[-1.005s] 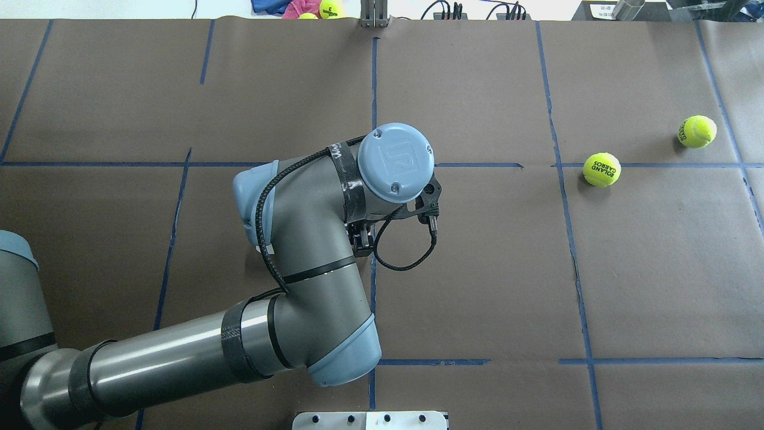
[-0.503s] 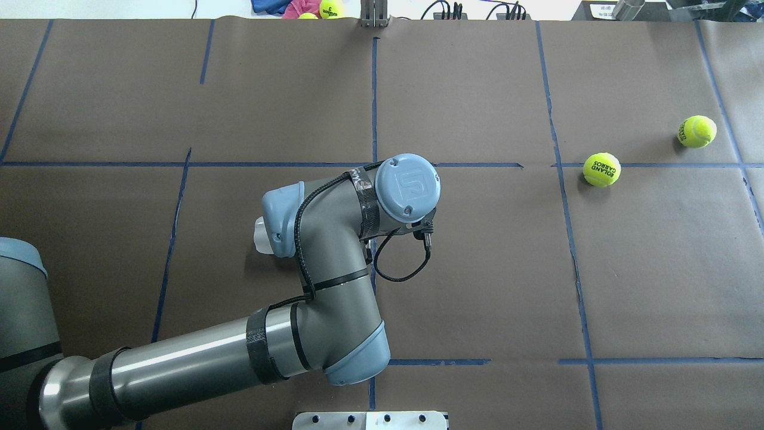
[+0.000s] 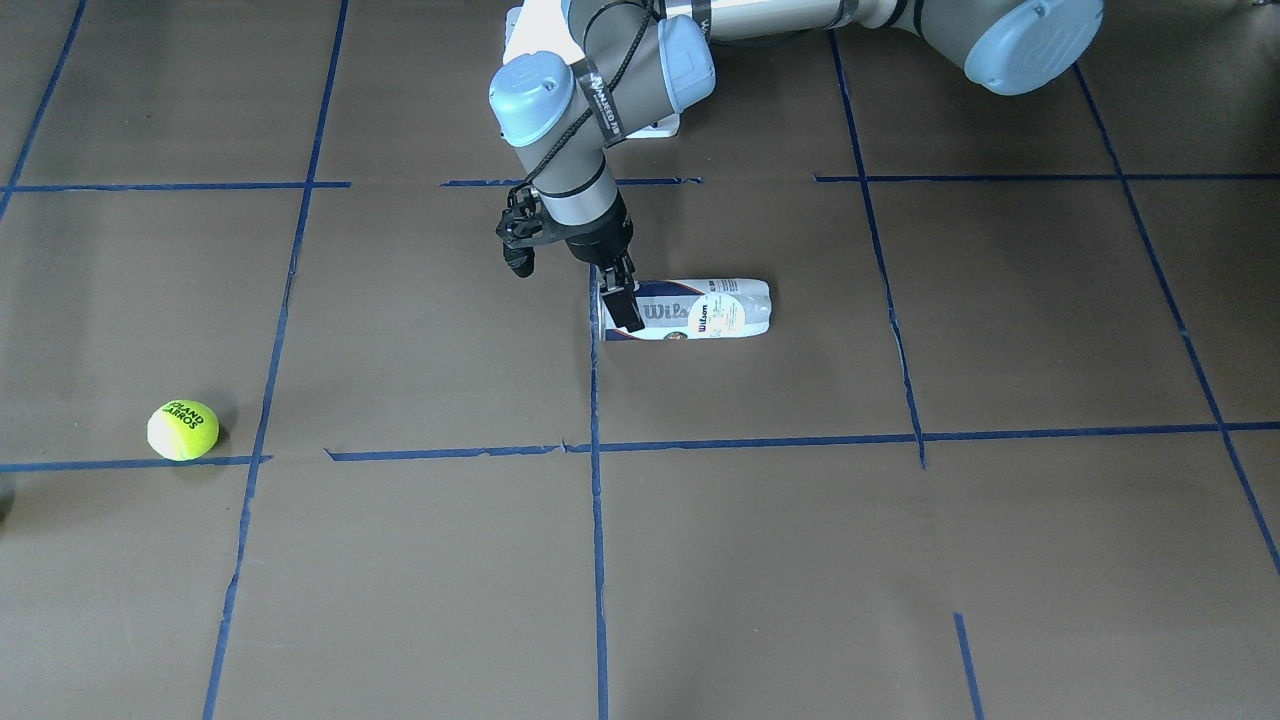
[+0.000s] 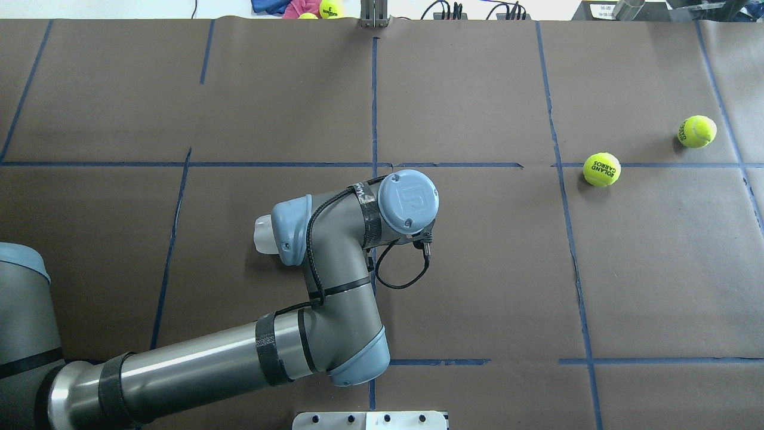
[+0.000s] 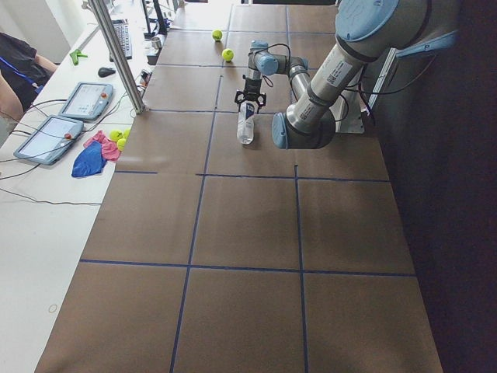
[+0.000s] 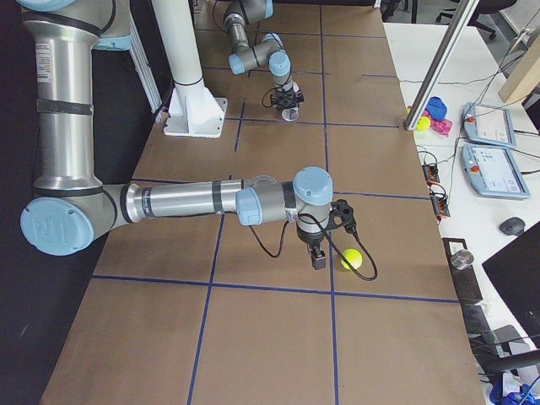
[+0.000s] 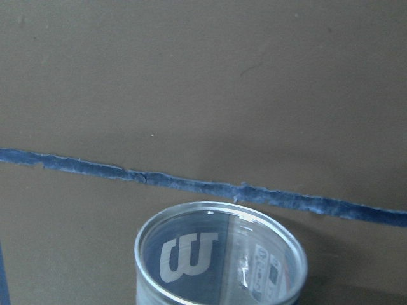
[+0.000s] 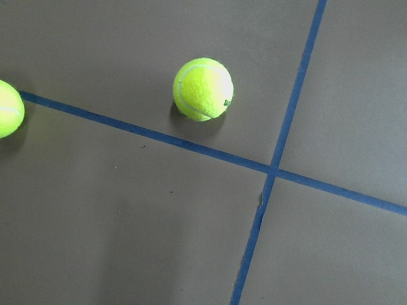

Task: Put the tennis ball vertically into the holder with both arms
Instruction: 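Rotate the held tube upright with the left gripper, open end up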

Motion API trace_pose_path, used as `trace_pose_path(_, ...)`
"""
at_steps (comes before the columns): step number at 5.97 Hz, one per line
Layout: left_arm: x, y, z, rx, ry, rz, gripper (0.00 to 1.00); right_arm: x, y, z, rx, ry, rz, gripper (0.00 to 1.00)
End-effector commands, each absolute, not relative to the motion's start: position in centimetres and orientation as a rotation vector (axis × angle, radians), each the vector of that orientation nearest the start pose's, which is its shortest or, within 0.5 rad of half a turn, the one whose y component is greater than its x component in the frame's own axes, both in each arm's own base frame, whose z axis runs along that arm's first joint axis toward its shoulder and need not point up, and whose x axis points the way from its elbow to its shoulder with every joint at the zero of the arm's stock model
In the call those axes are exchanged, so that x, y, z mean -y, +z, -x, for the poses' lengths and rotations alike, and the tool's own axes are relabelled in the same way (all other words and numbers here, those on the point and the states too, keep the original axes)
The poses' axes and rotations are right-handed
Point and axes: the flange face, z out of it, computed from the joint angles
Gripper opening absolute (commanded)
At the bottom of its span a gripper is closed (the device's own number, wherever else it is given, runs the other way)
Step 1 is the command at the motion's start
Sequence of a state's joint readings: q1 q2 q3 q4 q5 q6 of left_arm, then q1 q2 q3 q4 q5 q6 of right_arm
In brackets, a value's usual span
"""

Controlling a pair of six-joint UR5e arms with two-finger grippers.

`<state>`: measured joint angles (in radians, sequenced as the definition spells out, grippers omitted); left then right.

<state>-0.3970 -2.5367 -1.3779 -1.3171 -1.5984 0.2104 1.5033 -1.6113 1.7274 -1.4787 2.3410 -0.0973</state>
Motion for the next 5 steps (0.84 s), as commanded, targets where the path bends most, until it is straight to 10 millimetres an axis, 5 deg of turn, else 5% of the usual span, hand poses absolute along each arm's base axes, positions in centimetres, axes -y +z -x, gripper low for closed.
trace_pose_path(1, 42.03, 18.01, -67.08, -0.297, 1.355, -0.497, 1.00, 48.74, 59.17, -3.12, 0.766, -0.235, -0.207, 1.00)
trace_pose_path(5, 41.87, 17.16, -66.77, -0.308, 1.352, -0.510, 0.68, 48.82, 59.08, -3.04, 0.766, -0.237, -0.209, 1.00)
